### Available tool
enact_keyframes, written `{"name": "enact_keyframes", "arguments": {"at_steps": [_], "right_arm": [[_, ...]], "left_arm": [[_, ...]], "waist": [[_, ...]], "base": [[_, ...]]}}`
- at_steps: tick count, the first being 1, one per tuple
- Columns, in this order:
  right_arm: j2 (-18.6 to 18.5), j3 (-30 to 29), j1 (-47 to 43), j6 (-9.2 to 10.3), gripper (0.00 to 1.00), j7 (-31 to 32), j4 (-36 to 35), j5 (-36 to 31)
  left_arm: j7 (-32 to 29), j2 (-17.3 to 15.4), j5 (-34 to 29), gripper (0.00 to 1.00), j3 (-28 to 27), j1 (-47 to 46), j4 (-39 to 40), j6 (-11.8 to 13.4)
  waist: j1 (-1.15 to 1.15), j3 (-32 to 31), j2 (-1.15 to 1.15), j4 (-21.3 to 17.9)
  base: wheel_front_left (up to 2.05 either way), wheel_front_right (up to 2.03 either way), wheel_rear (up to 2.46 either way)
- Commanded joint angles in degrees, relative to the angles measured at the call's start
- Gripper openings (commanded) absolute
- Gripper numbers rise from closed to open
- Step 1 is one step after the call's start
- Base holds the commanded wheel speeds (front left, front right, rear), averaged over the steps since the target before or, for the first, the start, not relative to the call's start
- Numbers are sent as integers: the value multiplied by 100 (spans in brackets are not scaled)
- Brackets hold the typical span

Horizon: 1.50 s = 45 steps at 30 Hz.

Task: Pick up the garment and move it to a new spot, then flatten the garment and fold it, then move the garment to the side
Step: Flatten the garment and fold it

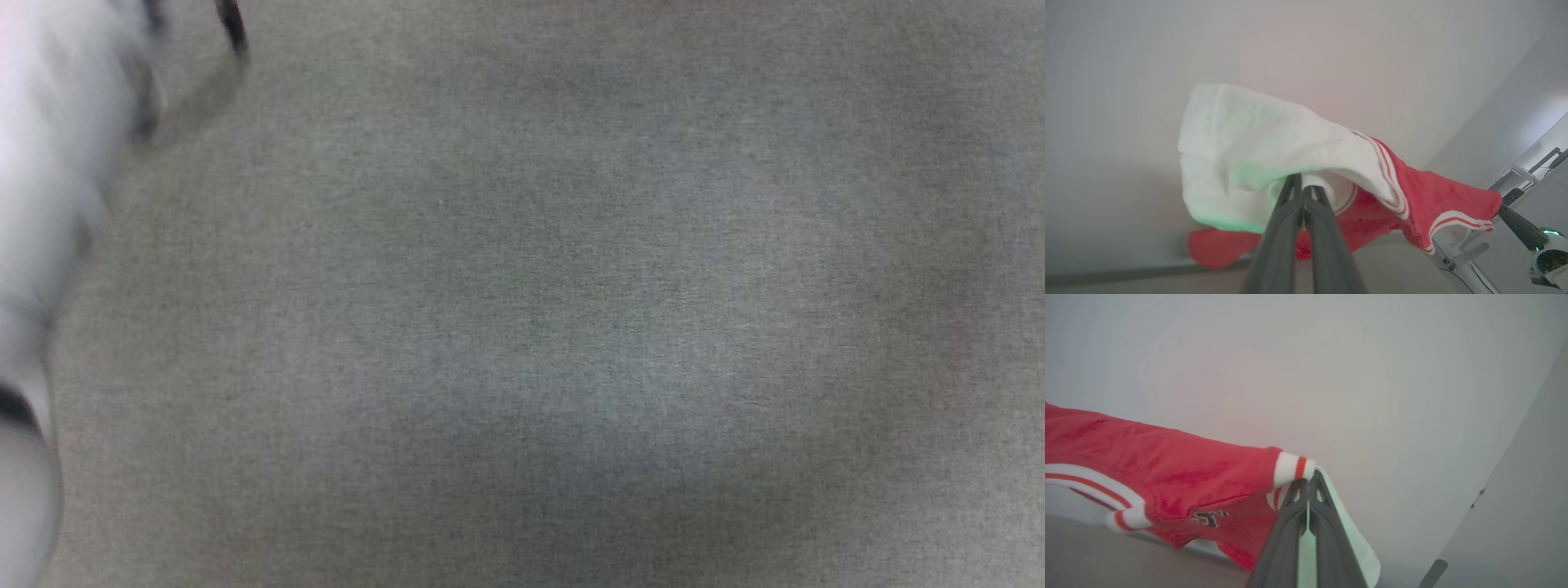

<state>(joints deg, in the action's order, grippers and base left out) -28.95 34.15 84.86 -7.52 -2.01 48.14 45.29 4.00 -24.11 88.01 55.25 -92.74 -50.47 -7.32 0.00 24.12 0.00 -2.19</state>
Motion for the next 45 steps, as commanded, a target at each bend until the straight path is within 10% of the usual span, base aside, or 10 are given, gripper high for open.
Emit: {"name": "enact_keyframes", "arguments": {"at_steps": [1, 14, 26, 36, 45], "right_arm": [[-181, 167, -340, 6, 0, 51, -221, 101], [-2061, 311, -3976, 6, 0, 1272, -3226, 1368], [-2895, -699, -6718, 6, 0, 2723, -5050, 1757], [-2668, -2188, -8960, 6, 0, 3446, -6167, 1429], [-1801, -2613, -9426, 6, 0, 4411, -6673, 506]], "left_arm": [[-97, -125, 27, 0, 124, 499, 276, -16], [-137, -1375, 586, 0, 499, 3755, 2793, -17], [-172, -2855, 668, 0, 809, 5360, 4713, -17], [250, -3793, 634, 0, 1083, 6307, 6043, 377], [41, -3324, 526, 0, 1327, 6327, 5754, 573]], "waist": [[0, -20, 0, 38], [0, -381, 0, 130], [0, -906, 0, 163], [0, -913, 0, 181], [0, -746, 0, 156]], "base": [[0, 0, 0], [0, 0, 0], [0, 0, 0], [0, 0, 0], [0, 0, 0]]}}
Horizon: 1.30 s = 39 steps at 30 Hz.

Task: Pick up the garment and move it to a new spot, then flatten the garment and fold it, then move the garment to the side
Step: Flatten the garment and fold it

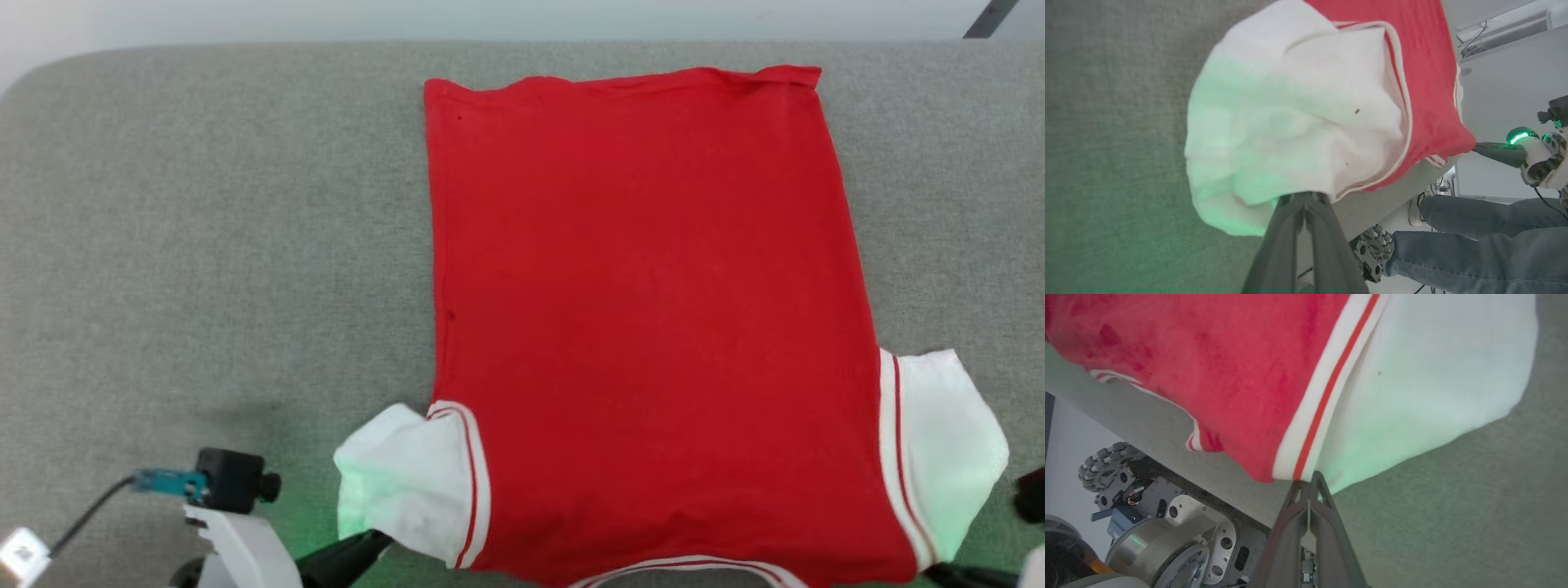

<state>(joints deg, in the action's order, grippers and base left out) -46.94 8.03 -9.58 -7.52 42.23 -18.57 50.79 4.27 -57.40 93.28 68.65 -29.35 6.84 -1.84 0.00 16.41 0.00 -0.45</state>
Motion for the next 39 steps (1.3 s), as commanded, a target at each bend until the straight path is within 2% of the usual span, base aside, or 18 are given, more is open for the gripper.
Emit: {"name": "enact_keyframes", "arguments": {"at_steps": [1, 5, 10, 18, 20, 22, 26, 29, 33, 36, 39], "right_arm": [[73, 98, 89, 6, 0, 106, 1, -102], [373, 487, 457, 6, 0, 243, 282, -403], [541, 953, 874, 6, 0, 64, 858, -848], [636, 1440, 1233, 16, 0, -312, 1546, -1142], [658, 1504, 1314, 23, 9, -416, 1644, -1188], [741, 1481, 1417, 26, 100, -587, 1661, -1168], [638, 1258, 1419, 29, 100, -616, 1443, -1108], [508, 940, 1182, 6, 100, -385, 838, -890], [290, 219, 865, 6, 100, 193, -129, -509], [310, -472, 885, 5, 100, 542, -758, -143], [361, -1063, 1363, 6, 100, 691, -896, -134]], "left_arm": [[-46, 99, 9, 0, 22, -5, -118, 21], [-96, 519, 87, 0, 75, 14, -738, -8], [-61, 1066, -60, 0, 160, -32, -1493, -59], [-105, 1363, -159, 0, 182, -110, -2029, -171], [-85, 1381, -155, 0, 165, -117, -2042, -190], [-67, 1382, -160, 0, 150, -102, -2016, -231], [-71, 1301, -221, 0, 166, -56, -1873, -216], [-20, 1203, -260, 0, 161, -4, -1683, -158], [68, 1059, -318, 0, 137, -5, -1393, -73], [86, 1002, -391, 0, 108, -83, -1166, -17], [29, 1010, -519, 0, 99, -242, -1002, 54]], "waist": [[0, 49, 0, -32], [0, 140, 0, -63], [0, 218, 0, -52], [0, 280, 0, -93], [0, 287, 0, -132], [0, 289, 0, -192], [0, 283, 0, -290], [0, 287, 0, -329], [0, 356, 0, -292], [0, 446, 0, -206], [0, 565, 0, -61]], "base": [[0, 0, 0], [0, 0, 0], [0, 0, 0], [0, 0, 0], [0, 0, 0], [0, 0, 0], [0, 0, 0], [0, 0, 0], [0, 0, 0], [0, 0, 0], [0, 0, 0]]}}
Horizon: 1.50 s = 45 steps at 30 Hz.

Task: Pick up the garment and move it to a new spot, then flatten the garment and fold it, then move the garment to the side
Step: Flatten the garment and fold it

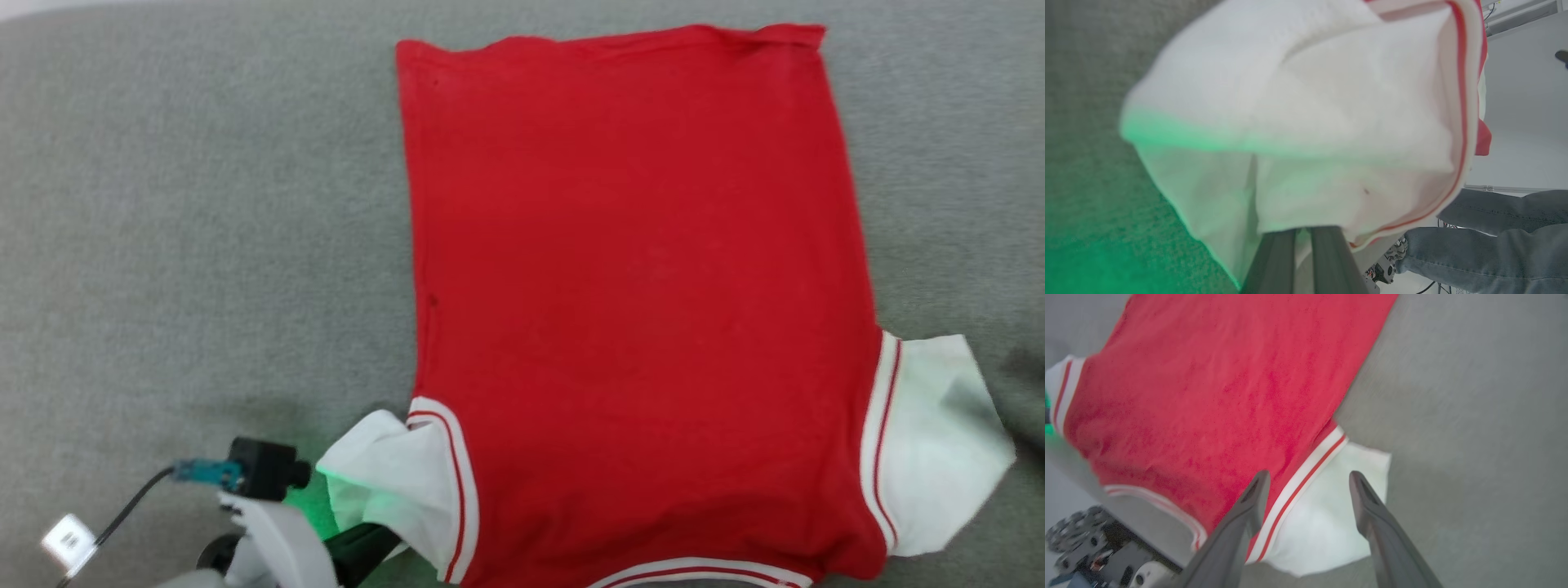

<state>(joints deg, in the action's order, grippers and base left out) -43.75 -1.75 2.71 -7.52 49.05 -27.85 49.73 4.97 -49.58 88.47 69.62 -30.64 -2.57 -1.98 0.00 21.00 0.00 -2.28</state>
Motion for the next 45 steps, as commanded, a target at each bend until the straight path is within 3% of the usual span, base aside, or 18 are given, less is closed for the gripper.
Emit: {"name": "enact_keyframes", "arguments": {"at_steps": [1, 5, 8, 17, 22, 28, 29, 30, 31, 39, 45], "right_arm": [[94, -228, 375, 6, 100, -23, 114, -134], [402, -53, 1686, 5, 100, -199, 929, -713], [707, 244, 2882, 4, 100, -181, 1945, -1132], [1018, 925, 5444, 5, 100, 318, 4484, -1834], [998, 1168, 6209, 5, 100, 639, 5554, -2077], [992, 1559, 6360, 4, 100, 750, 6156, -1978], [992, 1600, 6365, 4, 46, 721, 6205, -1988], [984, 1645, 6381, 3, 5, 688, 6253, -1982], [979, 1696, 6376, 3, 0, 626, 6298, -1965], [812, 1812, 5921, 5, 0, -92, 6437, -1547], [300, 2058, 4883, 5, 0, -285, 5599, -783]], "left_arm": [[-73, 261, -91, 0, 5, -195, -5, 88], [-167, 362, -254, 0, -4, -422, 119, 134], [-192, 489, -400, 0, 13, -567, 186, 118], [-202, 828, -606, 0, 5, -846, 73, -10], [-198, 1023, -645, 0, 57, -858, -190, -121], [-114, 1103, -630, 0, 74, -789, -473, -226], [-96, 1114, -622, 0, 65, -783, -500, -233], [-75, 1119, -620, 0, 51, -787, -544, -248], [-44, 1122, -610, 0, 32, -786, -594, -260], [101, 1048, -457, 0, -20, -569, -834, -316], [278, 801, -349, 0, -66, -270, -757, -255]], "waist": [[0, 162, 0, 199], [0, 414, 0, 424], [0, 648, 0, 585], [0, 1362, 0, 1134], [0, 1504, 0, 1409], [0, 1532, 0, 1502], [0, 1525, 0, 1496], [0, 1514, 0, 1484], [0, 1486, 0, 1464], [0, 877, 0, 1258], [0, 312, 0, 977]], "base": [[0, 0, 0], [0, 0, 0], [0, 0, 0], [0, 0, 0], [0, 0, 0], [0, 0, 0], [0, 0, 0], [0, 0, 0], [0, 0, 0], [0, 0, 0], [0, 0, 0]]}}
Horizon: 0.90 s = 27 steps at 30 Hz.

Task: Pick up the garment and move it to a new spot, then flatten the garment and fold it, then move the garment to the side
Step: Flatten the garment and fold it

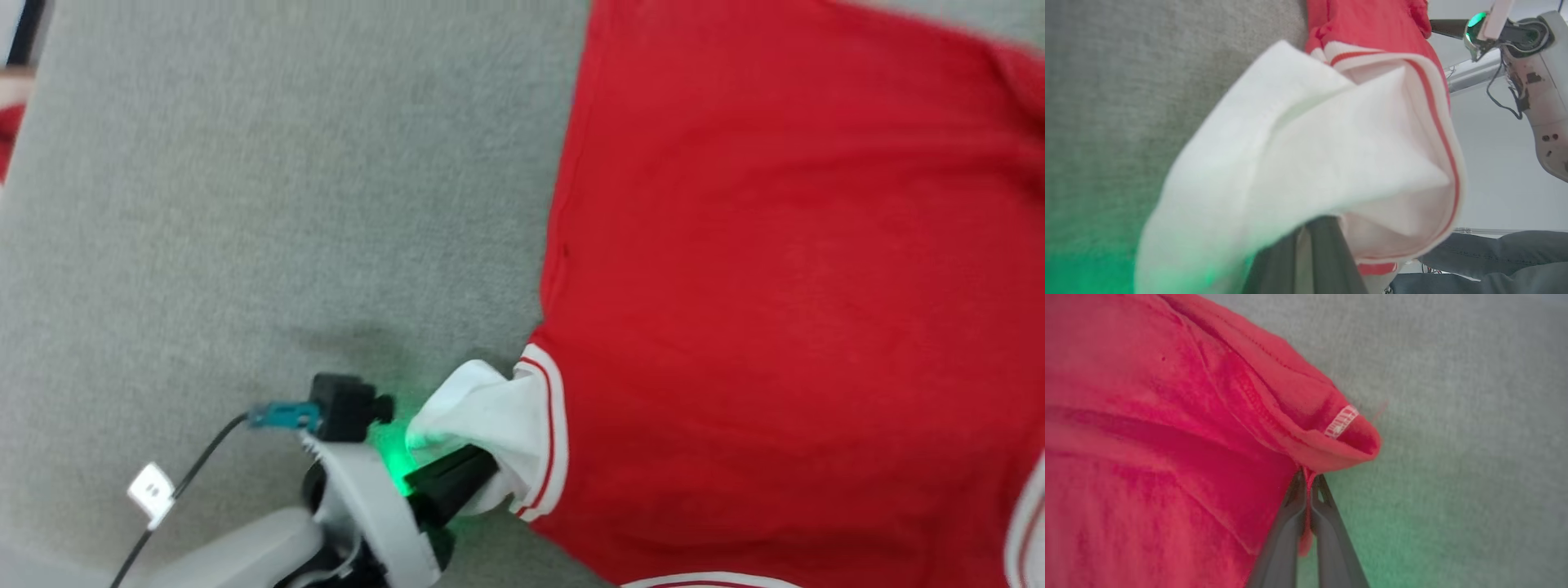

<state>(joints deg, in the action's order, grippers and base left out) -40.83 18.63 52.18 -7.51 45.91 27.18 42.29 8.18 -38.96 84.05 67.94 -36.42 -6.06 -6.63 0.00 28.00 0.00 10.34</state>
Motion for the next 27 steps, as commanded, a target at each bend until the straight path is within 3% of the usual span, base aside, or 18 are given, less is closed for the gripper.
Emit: {"name": "enact_keyframes", "arguments": {"at_steps": [1, 6, 12, 20, 26, 27], "right_arm": [[-84, 35, -289, 4, 0, 15, -122, 93], [-664, -6, -1673, 4, 0, 222, -1326, 789], [-913, -455, -3448, 4, 0, 255, -2386, 1111], [-413, -842, -5295, 4, 0, 380, -3528, 875], [10, -805, -5742, 4, 0, 426, -3925, 421], [41, -838, -5722, 4, 34, 412, -3966, 366]], "left_arm": [[-7, -300, 98, 0, 93, 353, -385, 216], [123, -456, 185, 0, 19, 508, -113, 304], [256, -621, 270, 0, -48, 684, 193, 467], [272, -798, 290, 0, -102, 720, 440, 639], [247, -787, 300, 0, -104, 700, 470, 686], [232, -784, 298, 0, -100, 699, 468, 689]], "waist": [[0, -490, 0, -351], [0, -870, 0, -703], [0, -1127, 0, -1090], [0, -1114, 0, -1302], [0, -1118, 0, -1335], [0, -1128, 0, -1332]], "base": [[0, 0, 0], [0, 0, 0], [0, 0, 0], [0, 0, 0], [0, 0, 0], [0, 0, 0]]}}
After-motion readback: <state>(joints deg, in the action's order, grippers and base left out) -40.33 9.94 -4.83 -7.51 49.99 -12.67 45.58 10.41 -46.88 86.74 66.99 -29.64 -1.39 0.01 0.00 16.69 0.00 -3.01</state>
